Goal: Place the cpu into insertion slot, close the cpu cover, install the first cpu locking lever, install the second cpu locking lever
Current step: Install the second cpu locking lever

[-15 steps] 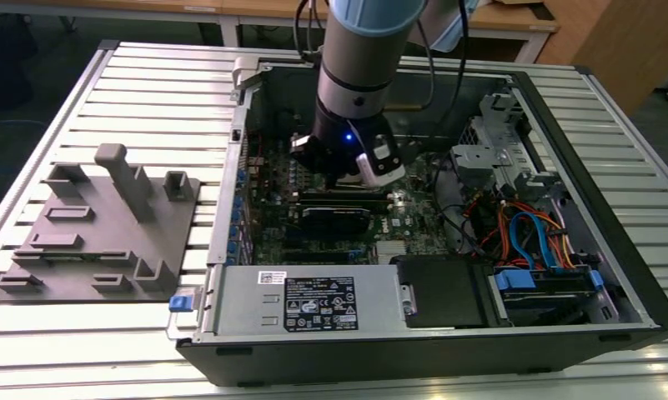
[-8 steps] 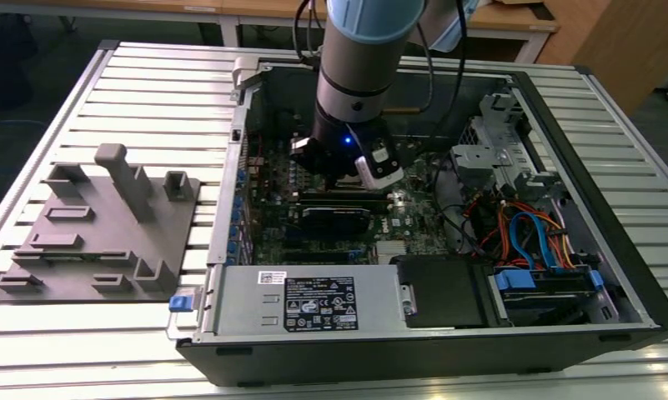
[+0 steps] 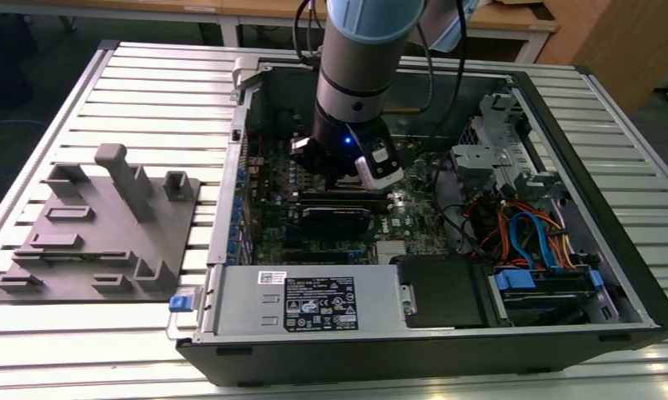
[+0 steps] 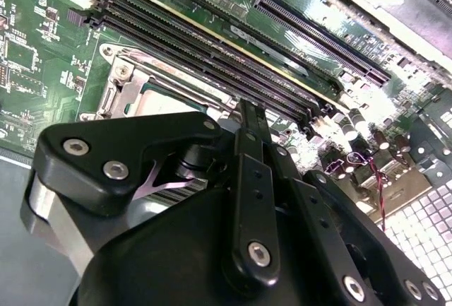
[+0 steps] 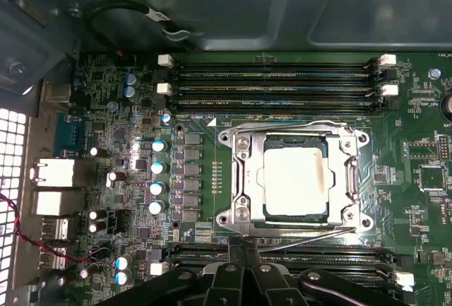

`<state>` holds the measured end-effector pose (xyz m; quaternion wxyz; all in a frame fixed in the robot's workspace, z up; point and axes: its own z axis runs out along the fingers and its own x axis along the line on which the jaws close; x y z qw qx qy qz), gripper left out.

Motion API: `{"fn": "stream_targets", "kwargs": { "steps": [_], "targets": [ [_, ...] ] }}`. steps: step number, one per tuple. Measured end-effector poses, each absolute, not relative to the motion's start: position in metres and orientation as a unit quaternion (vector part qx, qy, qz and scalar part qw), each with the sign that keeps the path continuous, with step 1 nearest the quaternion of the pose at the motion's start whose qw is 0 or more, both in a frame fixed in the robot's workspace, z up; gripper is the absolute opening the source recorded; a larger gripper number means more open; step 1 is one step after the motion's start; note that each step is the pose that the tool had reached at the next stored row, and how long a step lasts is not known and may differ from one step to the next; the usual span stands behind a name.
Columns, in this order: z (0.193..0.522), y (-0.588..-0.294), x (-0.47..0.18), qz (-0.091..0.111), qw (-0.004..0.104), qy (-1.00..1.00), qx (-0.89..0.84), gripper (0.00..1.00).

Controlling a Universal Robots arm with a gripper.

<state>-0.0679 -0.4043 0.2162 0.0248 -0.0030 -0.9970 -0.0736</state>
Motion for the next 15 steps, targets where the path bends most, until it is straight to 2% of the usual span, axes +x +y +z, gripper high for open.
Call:
{"fn": "stream_targets", "kwargs": {
  "steps": [15],
  "targets": [
    [0.2116, -0.4088, -0.0686, -0.090, 0.025, -0.996, -0.005, 0.10]
  ]
}}
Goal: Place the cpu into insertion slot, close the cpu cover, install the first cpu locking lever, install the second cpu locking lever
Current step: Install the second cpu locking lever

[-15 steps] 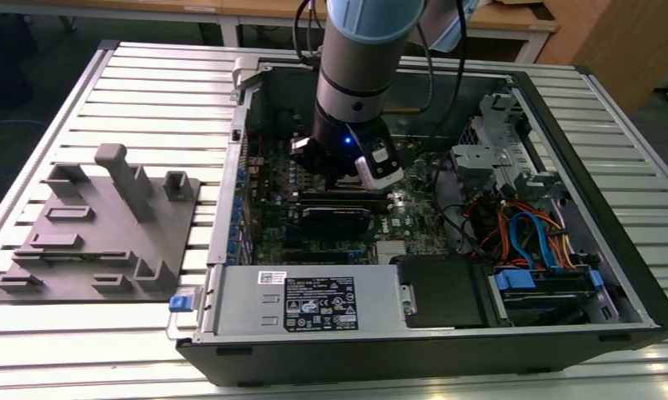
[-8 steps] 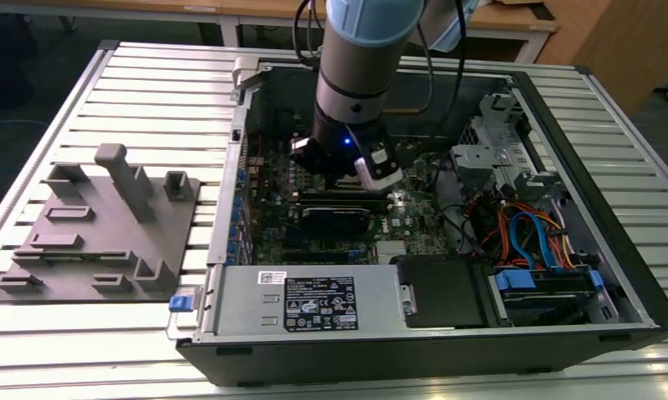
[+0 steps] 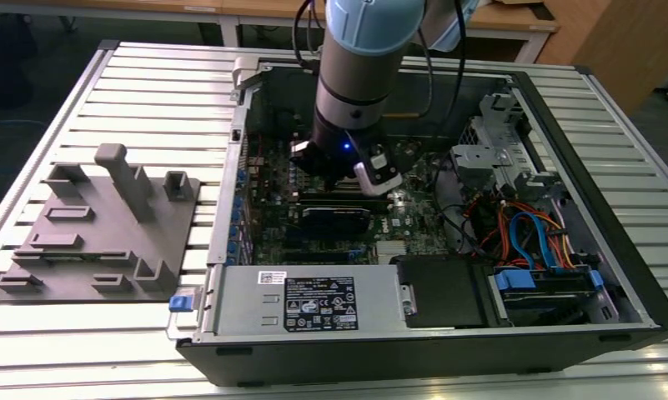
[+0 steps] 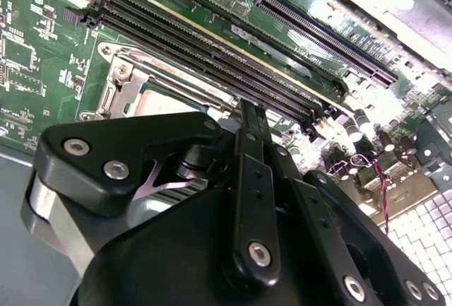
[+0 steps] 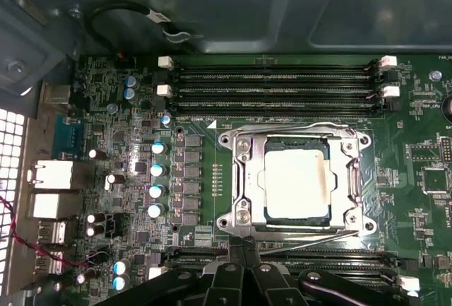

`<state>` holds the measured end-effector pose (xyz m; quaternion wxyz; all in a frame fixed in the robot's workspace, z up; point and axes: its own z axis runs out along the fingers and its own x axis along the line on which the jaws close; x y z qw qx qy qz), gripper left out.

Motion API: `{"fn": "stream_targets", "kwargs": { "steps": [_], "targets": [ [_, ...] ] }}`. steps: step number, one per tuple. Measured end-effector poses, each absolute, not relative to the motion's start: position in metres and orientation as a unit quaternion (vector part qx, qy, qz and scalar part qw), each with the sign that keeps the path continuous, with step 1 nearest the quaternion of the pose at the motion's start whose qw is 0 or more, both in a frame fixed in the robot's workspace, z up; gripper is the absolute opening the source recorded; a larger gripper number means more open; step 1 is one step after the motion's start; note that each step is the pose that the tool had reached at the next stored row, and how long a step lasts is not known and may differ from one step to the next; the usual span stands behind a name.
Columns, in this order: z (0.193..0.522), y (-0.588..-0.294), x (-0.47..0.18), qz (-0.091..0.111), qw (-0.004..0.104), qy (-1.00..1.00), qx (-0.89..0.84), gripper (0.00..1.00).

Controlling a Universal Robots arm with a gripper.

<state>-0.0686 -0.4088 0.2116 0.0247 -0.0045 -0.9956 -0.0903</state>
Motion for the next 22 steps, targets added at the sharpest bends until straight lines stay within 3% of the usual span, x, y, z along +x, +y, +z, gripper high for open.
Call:
{"fn": "stream_targets", "kwargs": {
  "steps": [22],
  "targets": [
    [0.199, -0.416, -0.071, -0.115, 0.024, -0.993, -0.014, 0.10]
  ]
}}
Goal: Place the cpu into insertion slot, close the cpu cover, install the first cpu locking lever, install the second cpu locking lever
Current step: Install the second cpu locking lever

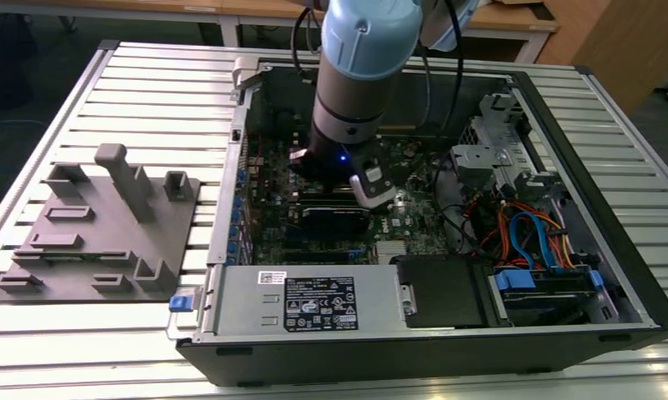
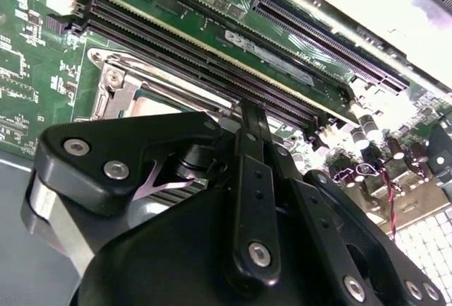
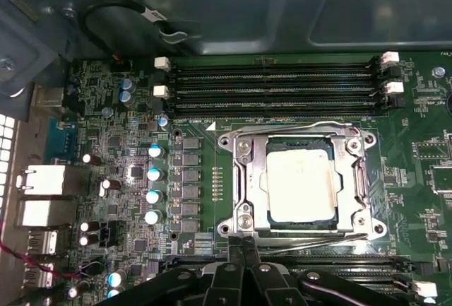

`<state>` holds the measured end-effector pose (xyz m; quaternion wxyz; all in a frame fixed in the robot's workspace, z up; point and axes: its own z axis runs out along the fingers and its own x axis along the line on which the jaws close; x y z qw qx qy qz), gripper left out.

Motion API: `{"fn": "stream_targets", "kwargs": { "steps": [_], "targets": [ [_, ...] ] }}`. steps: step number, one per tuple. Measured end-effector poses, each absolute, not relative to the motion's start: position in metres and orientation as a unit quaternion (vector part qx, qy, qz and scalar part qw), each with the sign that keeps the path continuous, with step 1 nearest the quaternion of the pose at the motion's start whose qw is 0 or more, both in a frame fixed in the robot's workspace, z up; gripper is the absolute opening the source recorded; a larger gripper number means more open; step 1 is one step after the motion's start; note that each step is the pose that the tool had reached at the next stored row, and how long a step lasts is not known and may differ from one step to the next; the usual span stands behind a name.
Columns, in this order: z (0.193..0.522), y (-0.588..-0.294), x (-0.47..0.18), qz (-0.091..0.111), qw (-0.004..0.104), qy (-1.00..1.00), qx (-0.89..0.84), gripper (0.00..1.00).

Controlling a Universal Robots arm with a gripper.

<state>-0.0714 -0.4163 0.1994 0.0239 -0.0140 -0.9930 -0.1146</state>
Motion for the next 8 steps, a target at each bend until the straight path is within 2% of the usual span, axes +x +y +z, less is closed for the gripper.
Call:
{"fn": "stream_targets", "kwargs": {
  "steps": [8],
  "targets": [
    [0.1974, -0.4171, -0.0756, -0.120, 0.024, -0.992, -0.016, 0.10]
  ]
}}
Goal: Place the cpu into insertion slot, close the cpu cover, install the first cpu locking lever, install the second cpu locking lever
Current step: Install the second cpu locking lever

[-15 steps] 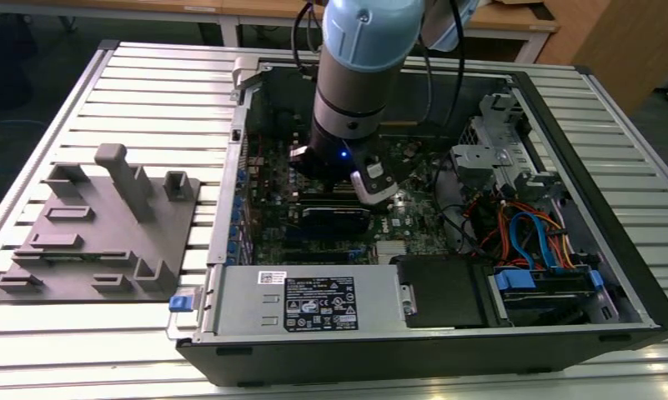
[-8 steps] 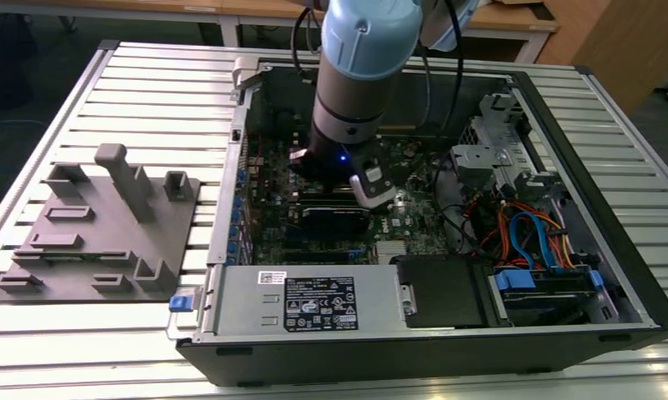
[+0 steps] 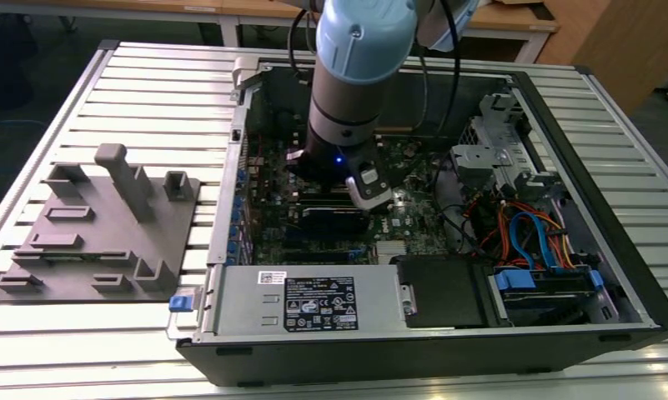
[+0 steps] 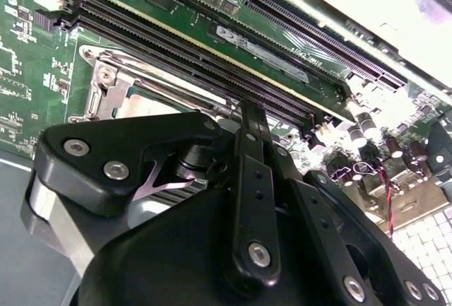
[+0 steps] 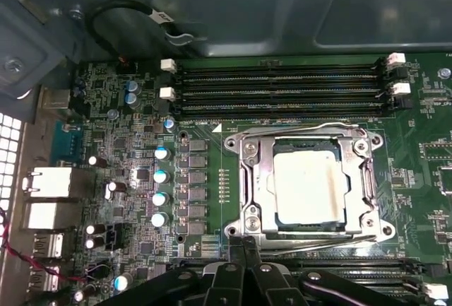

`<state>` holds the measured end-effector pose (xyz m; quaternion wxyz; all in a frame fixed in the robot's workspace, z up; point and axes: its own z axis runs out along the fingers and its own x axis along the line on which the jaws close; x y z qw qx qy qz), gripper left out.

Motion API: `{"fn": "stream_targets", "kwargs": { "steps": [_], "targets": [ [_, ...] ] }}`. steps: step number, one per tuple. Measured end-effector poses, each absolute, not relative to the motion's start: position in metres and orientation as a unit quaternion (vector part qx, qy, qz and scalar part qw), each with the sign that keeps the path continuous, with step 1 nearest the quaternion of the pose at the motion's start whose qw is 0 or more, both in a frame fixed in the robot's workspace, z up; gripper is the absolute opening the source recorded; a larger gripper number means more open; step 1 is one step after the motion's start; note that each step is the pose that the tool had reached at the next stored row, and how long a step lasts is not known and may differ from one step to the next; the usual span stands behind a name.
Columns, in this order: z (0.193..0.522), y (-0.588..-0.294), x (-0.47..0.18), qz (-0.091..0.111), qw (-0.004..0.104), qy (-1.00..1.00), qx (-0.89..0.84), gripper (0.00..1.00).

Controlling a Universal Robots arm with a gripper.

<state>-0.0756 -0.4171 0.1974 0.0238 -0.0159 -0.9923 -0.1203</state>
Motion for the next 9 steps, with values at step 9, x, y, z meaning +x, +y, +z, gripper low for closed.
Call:
{"fn": "stream_targets", "kwargs": {
  "steps": [9],
  "targets": [
    [0.1945, -0.4171, -0.0760, -0.128, 0.024, -0.991, -0.016, 0.10]
  ]
}}
